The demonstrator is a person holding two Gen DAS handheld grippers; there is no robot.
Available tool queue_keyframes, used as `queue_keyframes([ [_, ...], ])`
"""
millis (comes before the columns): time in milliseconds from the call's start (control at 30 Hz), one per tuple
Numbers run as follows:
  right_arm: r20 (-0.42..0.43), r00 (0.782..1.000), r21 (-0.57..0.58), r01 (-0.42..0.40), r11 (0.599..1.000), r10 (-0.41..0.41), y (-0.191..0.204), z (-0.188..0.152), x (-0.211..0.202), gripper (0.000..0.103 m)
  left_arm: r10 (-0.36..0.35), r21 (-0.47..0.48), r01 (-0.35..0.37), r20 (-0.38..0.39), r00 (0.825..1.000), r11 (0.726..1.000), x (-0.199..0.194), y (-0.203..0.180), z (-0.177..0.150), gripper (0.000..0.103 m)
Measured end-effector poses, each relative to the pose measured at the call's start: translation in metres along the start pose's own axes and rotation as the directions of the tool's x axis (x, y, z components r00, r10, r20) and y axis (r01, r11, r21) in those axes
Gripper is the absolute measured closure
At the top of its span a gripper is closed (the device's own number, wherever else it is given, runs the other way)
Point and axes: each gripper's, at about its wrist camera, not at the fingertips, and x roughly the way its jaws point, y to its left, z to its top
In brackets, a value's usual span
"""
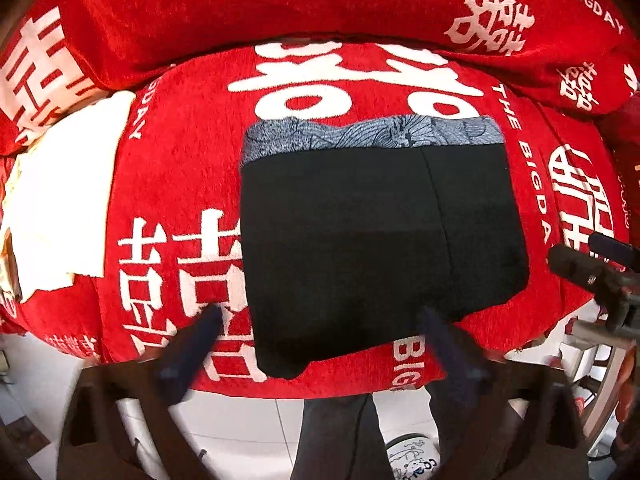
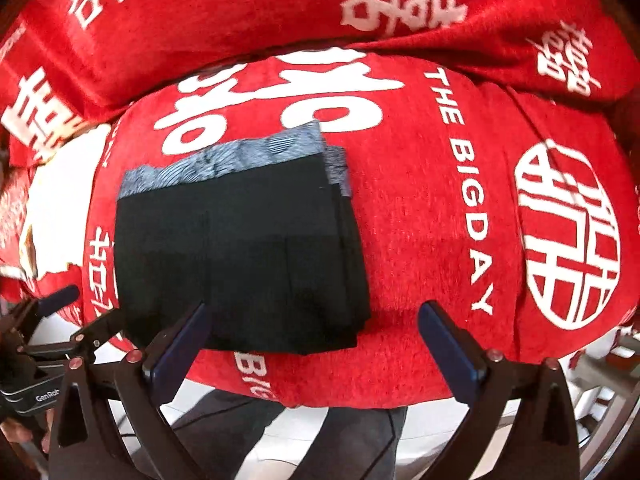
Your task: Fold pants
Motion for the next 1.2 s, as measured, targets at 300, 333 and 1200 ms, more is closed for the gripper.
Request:
queue_keyframes([
  [300, -0.021, 1.0, 0.067, 0.013, 0.998, -0.011, 0.015, -0.004, -0.014, 0.0, -0.019, 0.004, 0.019, 0.007, 1.0, 1.0, -0.014, 0.001, 0.005, 0.0],
  [333, -0.02, 1.0, 0.069, 0.02, 0.997, -0.018, 0.016, -0.004, -0.015, 0.0, -0.02, 0.006, 0.02, 0.012, 1.0, 1.0, -0.016, 0.001, 0.006, 0.0],
  [1200, 0.0, 0.998, -0.033, 0.07, 0.997, -0.07, 0.023, -0.005, -0.05, 0.0, 0.112, -0.017, -0.112, 0.02, 0.994, 0.994, -0.048, -0.018, -0.012, 0.0],
])
